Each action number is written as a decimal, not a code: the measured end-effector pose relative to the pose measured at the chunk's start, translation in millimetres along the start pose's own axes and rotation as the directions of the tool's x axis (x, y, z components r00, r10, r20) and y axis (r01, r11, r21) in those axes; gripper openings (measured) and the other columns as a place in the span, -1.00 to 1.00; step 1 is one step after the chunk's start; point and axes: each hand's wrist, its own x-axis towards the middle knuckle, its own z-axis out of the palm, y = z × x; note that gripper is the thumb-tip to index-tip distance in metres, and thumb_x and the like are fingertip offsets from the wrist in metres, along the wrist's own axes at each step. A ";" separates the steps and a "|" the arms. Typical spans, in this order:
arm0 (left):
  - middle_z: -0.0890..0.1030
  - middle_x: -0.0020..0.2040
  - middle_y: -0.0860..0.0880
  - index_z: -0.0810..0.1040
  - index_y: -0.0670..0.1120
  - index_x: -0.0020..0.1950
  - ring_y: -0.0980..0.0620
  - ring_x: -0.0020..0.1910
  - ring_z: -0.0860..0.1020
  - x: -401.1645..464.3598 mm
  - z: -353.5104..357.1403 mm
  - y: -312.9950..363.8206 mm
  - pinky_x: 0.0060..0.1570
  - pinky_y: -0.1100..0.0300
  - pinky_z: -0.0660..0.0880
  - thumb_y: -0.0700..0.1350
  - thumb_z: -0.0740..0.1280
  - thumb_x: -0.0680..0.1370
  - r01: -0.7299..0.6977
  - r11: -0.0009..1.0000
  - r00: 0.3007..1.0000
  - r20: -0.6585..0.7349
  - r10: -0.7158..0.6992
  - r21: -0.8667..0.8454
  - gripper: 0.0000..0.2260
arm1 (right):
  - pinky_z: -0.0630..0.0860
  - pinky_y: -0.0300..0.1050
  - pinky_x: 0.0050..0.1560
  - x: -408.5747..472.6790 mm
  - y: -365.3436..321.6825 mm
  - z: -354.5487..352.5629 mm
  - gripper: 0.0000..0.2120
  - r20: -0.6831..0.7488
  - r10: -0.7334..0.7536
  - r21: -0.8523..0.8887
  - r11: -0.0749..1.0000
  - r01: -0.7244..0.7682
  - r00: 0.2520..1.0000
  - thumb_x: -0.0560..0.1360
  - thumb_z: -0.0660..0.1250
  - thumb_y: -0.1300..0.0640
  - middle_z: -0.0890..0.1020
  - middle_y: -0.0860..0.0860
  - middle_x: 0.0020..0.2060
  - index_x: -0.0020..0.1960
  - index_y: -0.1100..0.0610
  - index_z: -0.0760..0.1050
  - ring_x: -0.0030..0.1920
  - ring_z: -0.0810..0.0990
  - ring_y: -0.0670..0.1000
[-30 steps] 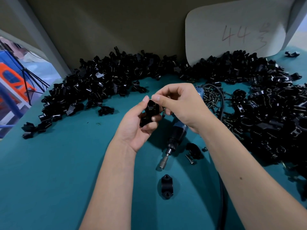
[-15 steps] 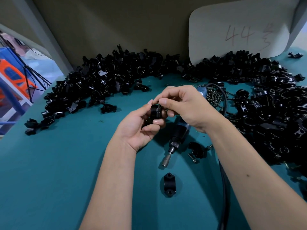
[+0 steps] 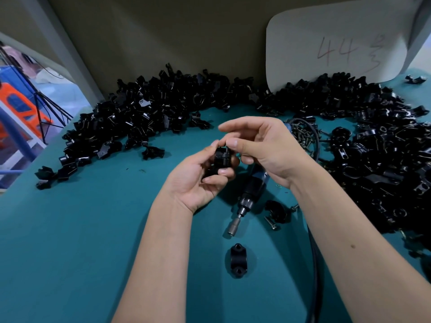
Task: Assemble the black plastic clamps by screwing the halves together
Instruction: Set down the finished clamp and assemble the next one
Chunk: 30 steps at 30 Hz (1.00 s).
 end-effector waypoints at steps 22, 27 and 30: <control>0.62 -0.09 -0.08 0.65 -0.16 0.07 0.05 -0.25 0.51 12.0 12.1 -11.1 -0.45 0.35 0.38 -0.06 0.31 0.67 -0.324 0.931 0.922 -0.164 0.350 0.167 -0.80 | 0.38 -0.32 -0.43 7.7 -2.5 21.7 -0.75 -0.373 0.015 -0.176 0.980 -0.087 0.928 0.49 0.57 0.11 0.53 -0.15 -0.50 -0.28 0.16 0.59 -0.48 0.44 -0.19; 0.60 0.04 -0.12 0.54 -0.20 0.27 0.00 -0.12 0.52 13.3 10.9 -12.4 -0.29 0.26 0.45 -0.12 0.20 0.73 -0.374 0.909 0.898 -0.175 0.404 0.183 -0.77 | 0.41 -0.30 -0.43 8.8 -0.2 19.4 -0.75 -0.457 -0.042 -0.241 0.967 -0.078 0.889 0.52 0.55 0.08 0.51 -0.18 -0.50 -0.24 0.18 0.60 -0.46 0.43 -0.18; 0.64 -0.02 -0.02 0.54 -0.15 0.24 0.08 -0.13 0.55 14.9 6.5 -12.0 -0.22 0.26 0.49 -0.15 0.25 0.72 -0.409 0.826 0.857 -0.148 0.494 0.387 -0.85 | 0.48 -0.17 -0.20 5.9 -2.1 11.8 -0.91 -0.340 -0.082 -0.309 0.951 -0.029 0.937 0.56 0.50 0.08 0.60 -0.07 -0.32 -0.11 0.07 0.69 -0.27 0.48 -0.10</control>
